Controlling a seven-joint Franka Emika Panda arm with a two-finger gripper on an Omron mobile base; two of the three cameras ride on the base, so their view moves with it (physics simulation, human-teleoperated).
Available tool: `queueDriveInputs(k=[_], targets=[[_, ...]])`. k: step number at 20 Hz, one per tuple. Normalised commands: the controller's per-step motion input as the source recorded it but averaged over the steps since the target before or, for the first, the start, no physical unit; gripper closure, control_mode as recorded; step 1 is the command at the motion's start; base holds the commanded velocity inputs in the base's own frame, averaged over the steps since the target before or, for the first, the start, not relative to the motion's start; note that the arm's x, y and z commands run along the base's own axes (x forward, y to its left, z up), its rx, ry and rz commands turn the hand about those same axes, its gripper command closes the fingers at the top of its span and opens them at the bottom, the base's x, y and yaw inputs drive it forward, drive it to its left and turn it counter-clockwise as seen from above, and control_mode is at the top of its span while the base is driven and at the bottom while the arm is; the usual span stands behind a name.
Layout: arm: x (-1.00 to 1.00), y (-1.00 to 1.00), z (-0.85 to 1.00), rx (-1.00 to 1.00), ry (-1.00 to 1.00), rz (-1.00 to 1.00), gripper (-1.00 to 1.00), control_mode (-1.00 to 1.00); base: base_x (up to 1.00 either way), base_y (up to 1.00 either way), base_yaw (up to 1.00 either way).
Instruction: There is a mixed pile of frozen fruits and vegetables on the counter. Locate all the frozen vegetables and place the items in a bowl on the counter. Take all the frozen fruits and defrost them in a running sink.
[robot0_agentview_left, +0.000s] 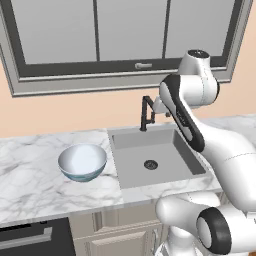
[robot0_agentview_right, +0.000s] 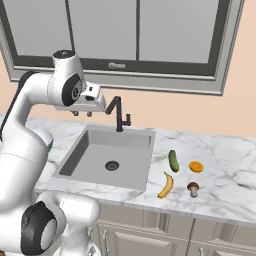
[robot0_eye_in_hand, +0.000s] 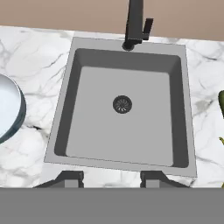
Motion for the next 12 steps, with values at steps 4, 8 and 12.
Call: queueDriveInputs(k=[4, 8, 12], targets=[[-0.14, -0.17, -0.03, 0.01, 0.01, -0.02, -1.00, -1.00, 0.00, 0.00, 0.00], [-0.30, -0.48, -0.05, 0.00, 0.00, 0.00, -1.00, -1.00, 0.00, 0.00, 0.00], [-0.51, -0.72, -0.10, 0.00, 0.00, 0.00, -1.00, -1.00, 0.00, 0.00, 0.00]])
